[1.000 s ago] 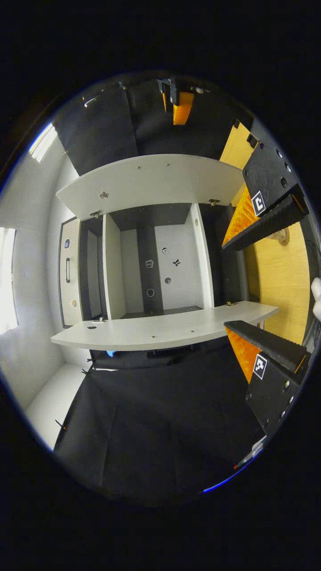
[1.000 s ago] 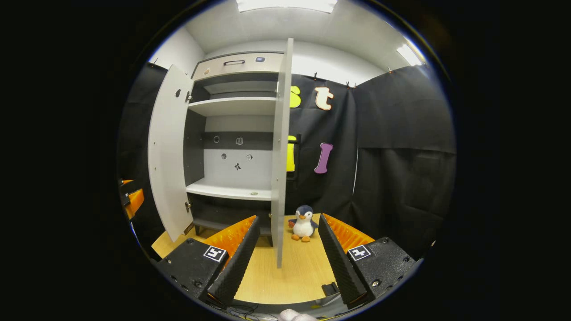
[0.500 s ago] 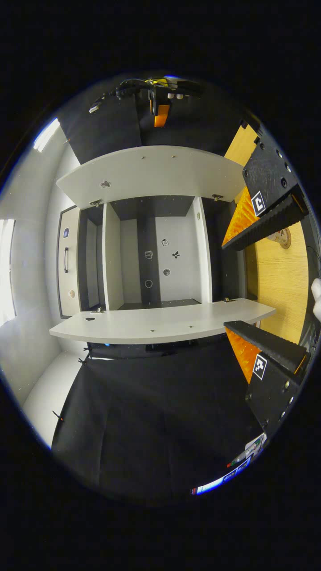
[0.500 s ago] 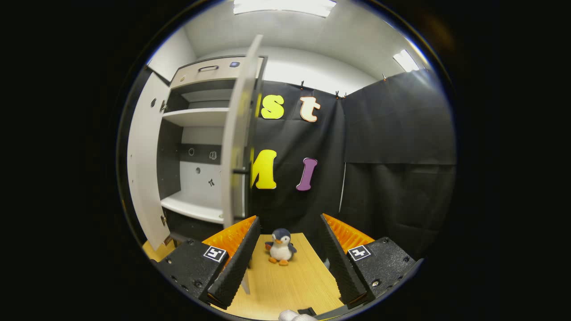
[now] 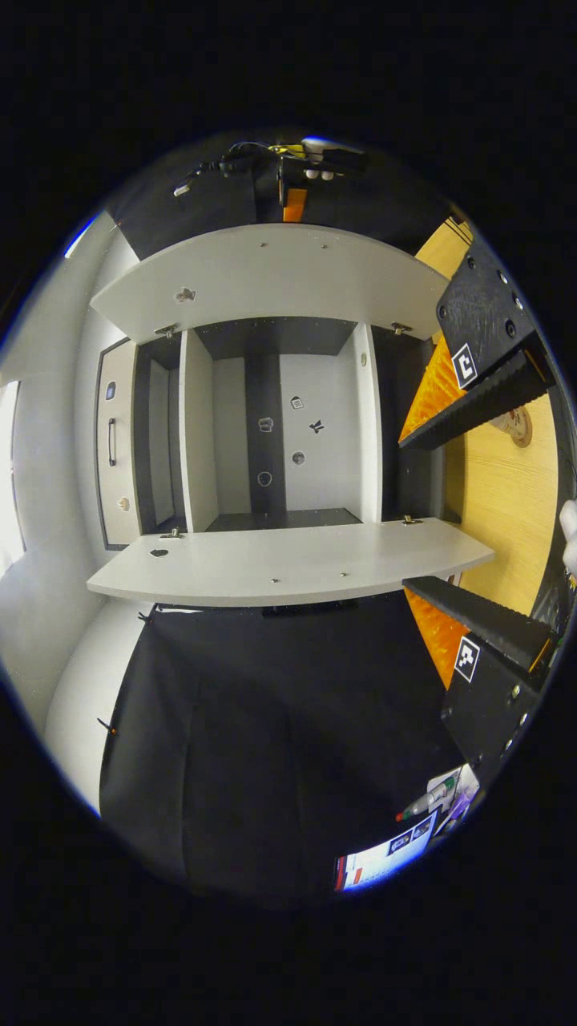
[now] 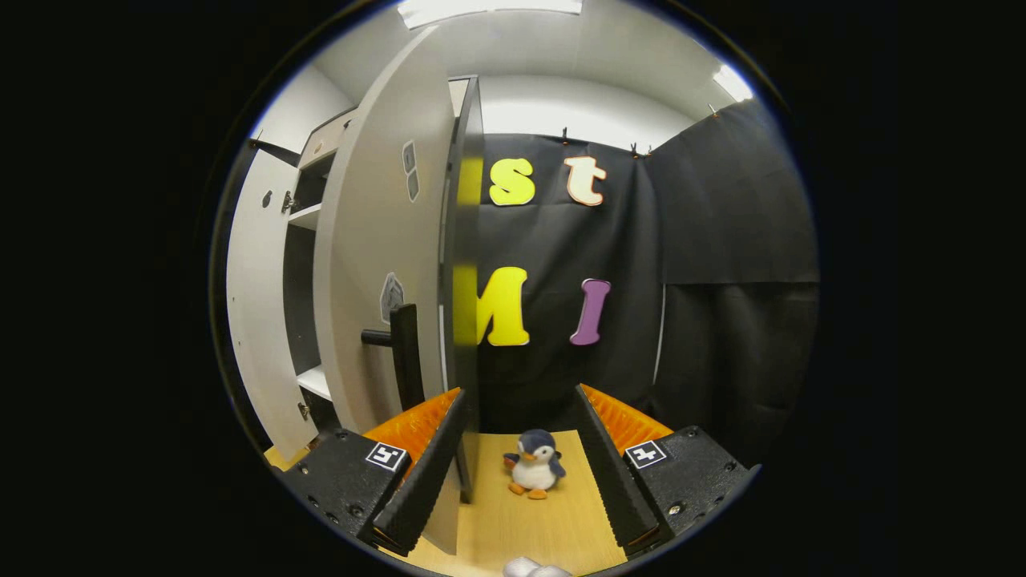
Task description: Grasp the bottle in the cabinet with the left hand and place it on the coaster, then close the right door with the right hand and the left door with the left hand.
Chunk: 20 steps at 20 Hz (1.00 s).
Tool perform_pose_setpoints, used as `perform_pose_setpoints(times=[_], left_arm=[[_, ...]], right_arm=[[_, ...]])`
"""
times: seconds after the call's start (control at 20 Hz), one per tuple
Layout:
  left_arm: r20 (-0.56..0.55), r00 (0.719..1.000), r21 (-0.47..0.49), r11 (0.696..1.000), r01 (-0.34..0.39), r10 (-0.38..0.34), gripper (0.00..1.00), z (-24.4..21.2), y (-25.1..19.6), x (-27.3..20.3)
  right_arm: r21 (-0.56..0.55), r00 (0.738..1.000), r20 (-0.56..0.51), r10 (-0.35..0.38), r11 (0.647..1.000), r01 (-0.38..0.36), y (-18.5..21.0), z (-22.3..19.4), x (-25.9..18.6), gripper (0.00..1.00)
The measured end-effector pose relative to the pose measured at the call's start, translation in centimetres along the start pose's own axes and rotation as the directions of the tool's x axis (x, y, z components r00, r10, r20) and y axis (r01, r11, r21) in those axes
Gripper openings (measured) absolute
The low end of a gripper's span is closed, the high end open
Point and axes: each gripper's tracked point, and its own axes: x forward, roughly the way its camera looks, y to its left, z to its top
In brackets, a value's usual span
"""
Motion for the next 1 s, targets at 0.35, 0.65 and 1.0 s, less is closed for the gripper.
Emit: perform_pose_setpoints(times=[0.35, 0.65, 1.0], left_arm=[[-0.025, 0.998, -0.006, 0.998, -0.062, 0.062, 0.96, -0.1, -1.5, 0.9], [-0.028, 0.993, -0.002, 0.994, -0.114, 0.114, 0.96, 0.2, -2.4, 0.5], [-0.012, 0.98, 0.042, 0.98, -0.195, 0.196, 0.96, 1.4, -2.5, -1.3]], right_arm=[[0.031, 0.993, -0.026, 0.118, 0.993, -0.118, 2.3, -0.2, 0.6, 0.79], [0.027, 0.972, -0.029, 0.233, 0.972, -0.232, 6.5, -0.4, 0.5, 0.79], [0.042, 0.945, -0.036, 0.326, 0.945, -0.324, 11.3, -1.2, 3.6, 0.75]])
